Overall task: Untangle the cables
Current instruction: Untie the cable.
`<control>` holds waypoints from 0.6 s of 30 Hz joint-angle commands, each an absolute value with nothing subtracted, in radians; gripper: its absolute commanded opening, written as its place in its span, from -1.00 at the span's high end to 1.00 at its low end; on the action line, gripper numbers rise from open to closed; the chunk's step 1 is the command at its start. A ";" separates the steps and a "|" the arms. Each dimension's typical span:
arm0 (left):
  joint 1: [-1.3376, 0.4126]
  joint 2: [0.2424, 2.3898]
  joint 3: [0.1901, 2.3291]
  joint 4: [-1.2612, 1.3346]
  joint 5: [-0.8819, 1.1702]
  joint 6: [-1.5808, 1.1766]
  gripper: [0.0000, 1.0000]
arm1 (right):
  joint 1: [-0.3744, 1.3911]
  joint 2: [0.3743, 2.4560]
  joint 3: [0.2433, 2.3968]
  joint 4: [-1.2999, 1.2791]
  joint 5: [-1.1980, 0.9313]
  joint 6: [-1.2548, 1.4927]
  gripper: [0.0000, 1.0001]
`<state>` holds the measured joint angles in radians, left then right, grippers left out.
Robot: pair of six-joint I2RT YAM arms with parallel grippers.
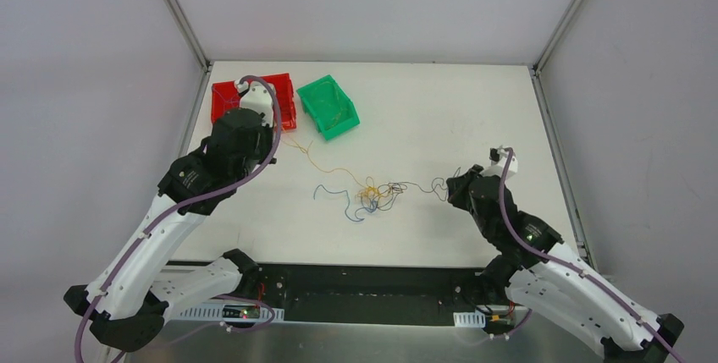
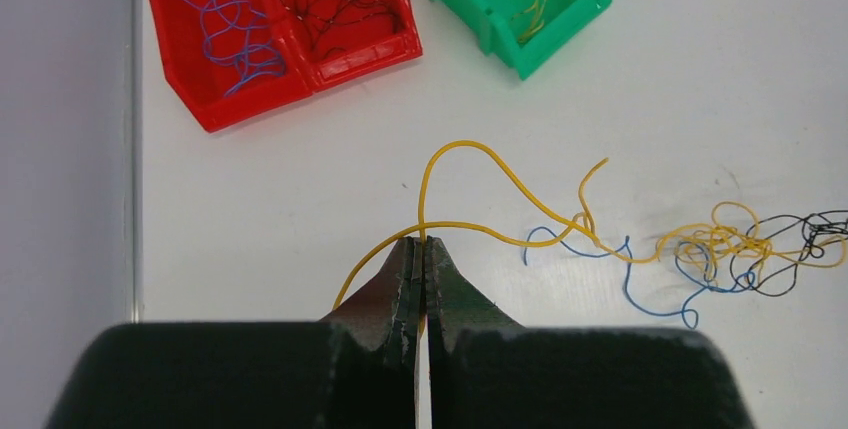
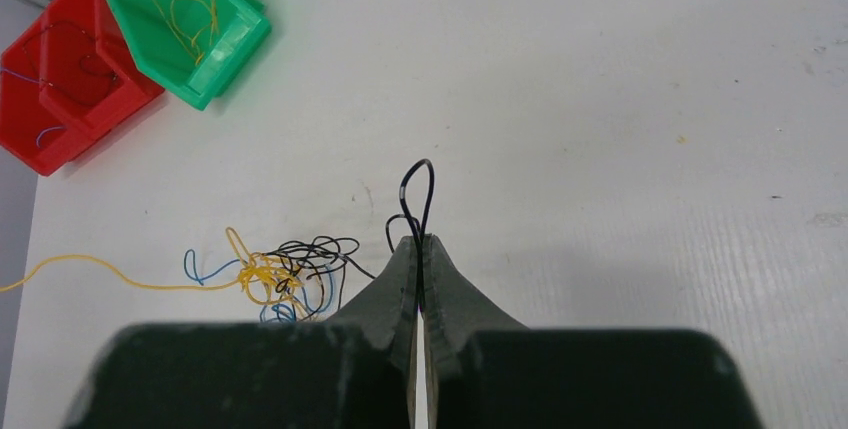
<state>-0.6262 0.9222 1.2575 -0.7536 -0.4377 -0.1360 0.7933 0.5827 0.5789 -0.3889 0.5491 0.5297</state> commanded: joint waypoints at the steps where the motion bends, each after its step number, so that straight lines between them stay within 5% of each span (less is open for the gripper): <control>1: -0.616 0.920 1.266 -0.755 -0.515 -0.098 1.00 | 0.787 0.561 0.581 -0.458 0.608 0.582 1.00; 7: -0.610 0.926 1.289 -0.773 -0.714 -0.042 1.00 | 0.780 0.592 0.642 -0.590 0.741 0.621 1.00; 18: -0.605 0.916 1.226 -0.761 -0.677 -0.131 1.00 | 0.779 0.529 0.677 -0.876 0.933 0.918 1.00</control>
<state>-0.6136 0.9291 1.2530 -0.7605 -0.6861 -0.0803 0.7830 0.5552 0.6174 -0.7155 0.8059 0.7498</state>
